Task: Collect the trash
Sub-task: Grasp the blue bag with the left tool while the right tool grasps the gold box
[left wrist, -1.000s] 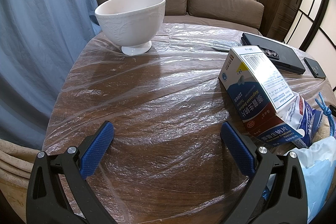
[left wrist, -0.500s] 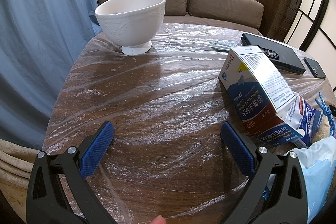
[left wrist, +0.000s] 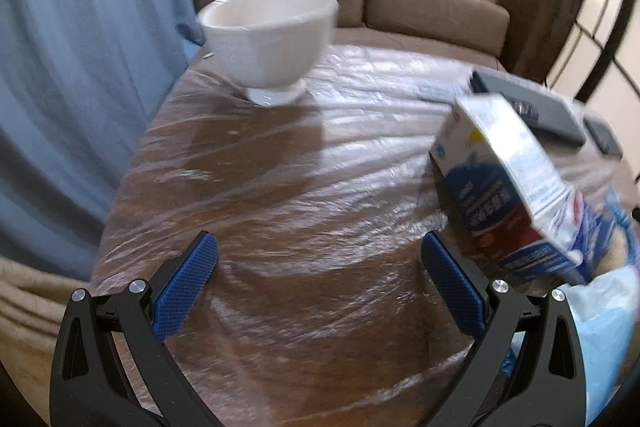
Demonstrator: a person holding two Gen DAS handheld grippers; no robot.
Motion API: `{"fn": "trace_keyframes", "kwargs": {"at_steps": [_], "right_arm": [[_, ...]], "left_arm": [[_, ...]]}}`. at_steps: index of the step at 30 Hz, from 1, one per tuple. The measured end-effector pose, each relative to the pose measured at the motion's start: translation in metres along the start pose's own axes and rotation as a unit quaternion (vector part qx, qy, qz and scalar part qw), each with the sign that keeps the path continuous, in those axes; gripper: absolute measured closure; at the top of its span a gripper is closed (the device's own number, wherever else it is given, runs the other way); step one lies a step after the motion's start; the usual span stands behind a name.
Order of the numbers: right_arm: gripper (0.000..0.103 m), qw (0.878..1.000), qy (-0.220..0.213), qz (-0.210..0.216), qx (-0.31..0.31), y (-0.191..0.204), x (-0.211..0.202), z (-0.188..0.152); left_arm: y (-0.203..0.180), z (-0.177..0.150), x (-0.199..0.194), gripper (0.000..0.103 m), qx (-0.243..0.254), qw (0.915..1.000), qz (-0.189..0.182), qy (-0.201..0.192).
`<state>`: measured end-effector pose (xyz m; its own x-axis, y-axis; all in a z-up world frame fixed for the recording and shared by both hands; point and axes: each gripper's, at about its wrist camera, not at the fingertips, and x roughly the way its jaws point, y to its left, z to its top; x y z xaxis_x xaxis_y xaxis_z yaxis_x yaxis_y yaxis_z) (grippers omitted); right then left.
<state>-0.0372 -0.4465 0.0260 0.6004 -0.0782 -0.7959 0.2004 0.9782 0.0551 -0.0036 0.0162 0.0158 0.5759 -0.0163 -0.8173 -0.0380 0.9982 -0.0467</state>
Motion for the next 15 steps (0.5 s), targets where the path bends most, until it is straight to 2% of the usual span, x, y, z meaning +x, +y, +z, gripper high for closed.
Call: {"fn": "trace_keyframes", "kwargs": {"at_steps": [3,7,12,15], "right_arm": [[0.004,0.998,-0.043,0.037,0.011,0.003,-0.039,-0.008],[0.004,0.994,-0.072,0.075,-0.017,0.028,-0.091,-0.032],[0.004,0.987,-0.058,0.151,-0.023,0.072,-0.119,-0.075],[0.004,0.982,-0.051,0.176,-0.046,0.1,-0.118,-0.102]], "left_arm": [[0.017,0.0,-0.023,0.001,-0.025,0.9986,-0.042,-0.019],[0.016,-0.004,-0.056,0.001,-0.02,0.9954,-0.087,-0.035],[-0.024,-0.012,-0.086,0.001,0.025,0.9874,-0.148,-0.051],[-0.044,-0.023,-0.09,0.001,0.044,0.9806,-0.186,-0.04]]}}
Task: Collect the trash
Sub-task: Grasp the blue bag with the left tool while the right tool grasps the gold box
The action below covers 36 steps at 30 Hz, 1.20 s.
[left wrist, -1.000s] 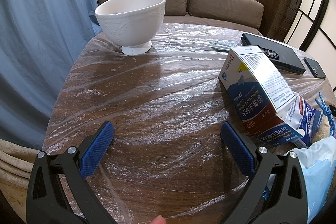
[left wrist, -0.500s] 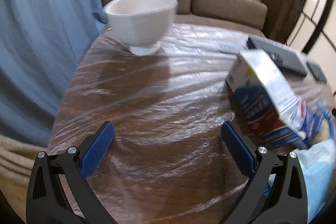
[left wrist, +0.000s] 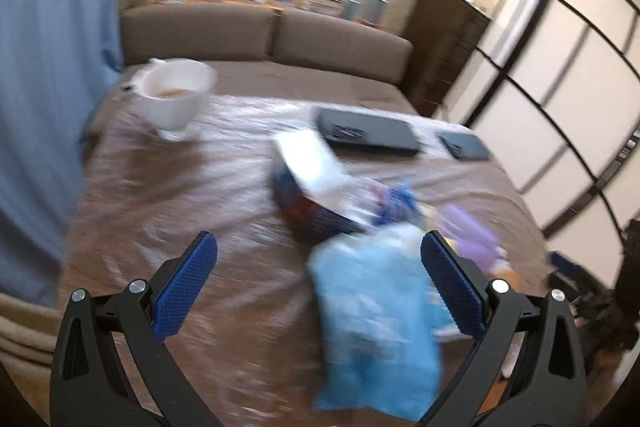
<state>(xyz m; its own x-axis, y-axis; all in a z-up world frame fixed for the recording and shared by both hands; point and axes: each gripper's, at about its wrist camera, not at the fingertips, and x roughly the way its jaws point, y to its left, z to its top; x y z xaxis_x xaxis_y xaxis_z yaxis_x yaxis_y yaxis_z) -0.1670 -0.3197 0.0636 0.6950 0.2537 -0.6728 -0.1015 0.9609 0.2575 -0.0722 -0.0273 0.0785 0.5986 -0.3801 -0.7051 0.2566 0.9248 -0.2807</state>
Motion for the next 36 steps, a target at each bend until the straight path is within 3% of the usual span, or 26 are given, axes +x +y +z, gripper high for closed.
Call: {"fn": "trace_keyframes", "kwargs": {"at_steps": [6,11,18,24,31,35,36], "right_arm": [[0.004,0.999,0.026,-0.016,-0.029,0.032,0.017,-0.027],[0.017,0.998,0.028,-0.052,-0.038,0.027,0.029,-0.031],[0.017,0.996,0.018,-0.085,-0.035,0.006,0.027,-0.027],[0.017,0.994,0.012,-0.093,-0.06,0.019,0.038,-0.019],[0.031,0.994,0.025,-0.088,-0.06,0.024,0.049,-0.017],[0.054,0.995,0.026,-0.075,-0.056,0.024,0.049,-0.015],[0.054,0.995,0.025,-0.074,-0.056,0.025,0.048,-0.015]], "left_arm": [[-0.026,-0.018,0.02,0.001,0.016,0.9993,-0.024,0.025],[-0.024,-0.028,0.036,0.001,0.025,0.999,0.007,0.037],[-0.012,-0.034,0.042,0.001,0.029,0.9982,0.032,0.04],[-0.019,-0.037,0.047,0.001,0.051,0.9972,0.039,0.039],[-0.017,-0.042,0.049,0.002,0.045,0.9975,0.027,0.047],[-0.015,-0.046,0.048,0.033,0.034,0.9975,-0.02,0.058],[-0.016,-0.047,0.046,0.042,0.037,0.9972,-0.027,0.059]]}}
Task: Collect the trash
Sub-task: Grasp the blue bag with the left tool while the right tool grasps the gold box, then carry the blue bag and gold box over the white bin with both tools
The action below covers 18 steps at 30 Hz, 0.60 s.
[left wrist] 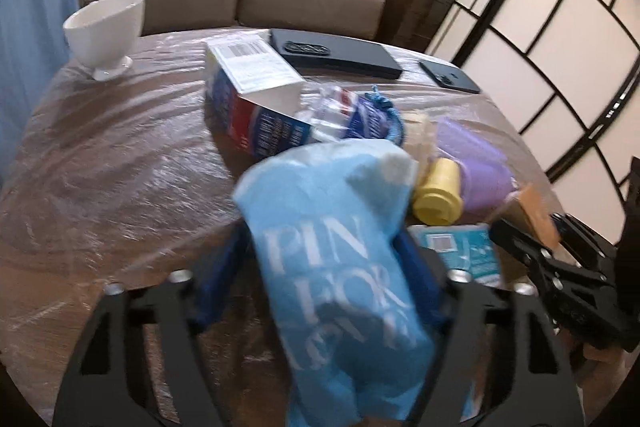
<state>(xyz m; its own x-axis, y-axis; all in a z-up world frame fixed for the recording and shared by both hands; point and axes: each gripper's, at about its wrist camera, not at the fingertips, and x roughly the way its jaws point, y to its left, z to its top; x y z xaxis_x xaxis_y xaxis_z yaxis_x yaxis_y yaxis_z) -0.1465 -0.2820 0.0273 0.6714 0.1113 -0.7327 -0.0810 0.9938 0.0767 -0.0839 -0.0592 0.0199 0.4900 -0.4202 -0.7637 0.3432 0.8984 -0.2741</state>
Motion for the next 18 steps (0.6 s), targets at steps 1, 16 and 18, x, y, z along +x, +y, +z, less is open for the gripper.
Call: {"fn": "trace_keyframes", "kwargs": {"at_steps": [1,16,18], "right_arm": [[0.054,1.0,-0.001,0.003,0.002,-0.001,-0.001,0.0],[0.054,0.998,-0.032,0.043,0.021,-0.006,-0.035,0.008],[0.054,0.998,-0.035,0.05,0.02,-0.005,-0.04,0.007]], "left_arm": [[-0.002,0.0,-0.001,0.044,0.003,1.0,-0.002,-0.001],[-0.009,0.001,-0.044,0.062,-0.012,0.9991,-0.018,-0.036],[-0.008,0.0,-0.049,0.062,-0.016,0.999,-0.015,-0.04]]}}
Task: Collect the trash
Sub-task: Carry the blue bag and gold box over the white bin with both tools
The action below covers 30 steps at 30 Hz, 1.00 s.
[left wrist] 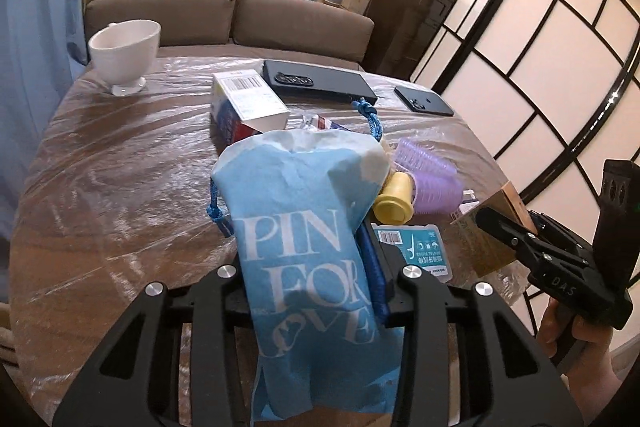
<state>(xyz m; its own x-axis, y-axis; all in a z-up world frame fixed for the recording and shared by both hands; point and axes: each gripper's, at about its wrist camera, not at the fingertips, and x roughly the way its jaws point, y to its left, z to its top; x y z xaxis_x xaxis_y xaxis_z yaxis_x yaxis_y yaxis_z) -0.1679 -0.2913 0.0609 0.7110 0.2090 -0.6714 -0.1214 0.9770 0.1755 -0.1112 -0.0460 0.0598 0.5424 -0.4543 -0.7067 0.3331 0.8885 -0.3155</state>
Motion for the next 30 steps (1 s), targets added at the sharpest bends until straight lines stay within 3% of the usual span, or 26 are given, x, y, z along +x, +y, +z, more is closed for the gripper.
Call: {"fn": "trace_keyframes", "kwargs": {"at_steps": [17,30], "right_arm": [[0.054,0.999,0.025,0.046,-0.003,0.009,-0.03,-0.022],[0.054,0.997,0.043,0.064,-0.015,0.013,-0.058,-0.048]], "left_arm": [[-0.022,-0.025,-0.038,0.062,0.009,0.9995,0.014,-0.027],[-0.047,-0.061,-0.047,0.062,0.019,0.9996,0.018,-0.008]]}}
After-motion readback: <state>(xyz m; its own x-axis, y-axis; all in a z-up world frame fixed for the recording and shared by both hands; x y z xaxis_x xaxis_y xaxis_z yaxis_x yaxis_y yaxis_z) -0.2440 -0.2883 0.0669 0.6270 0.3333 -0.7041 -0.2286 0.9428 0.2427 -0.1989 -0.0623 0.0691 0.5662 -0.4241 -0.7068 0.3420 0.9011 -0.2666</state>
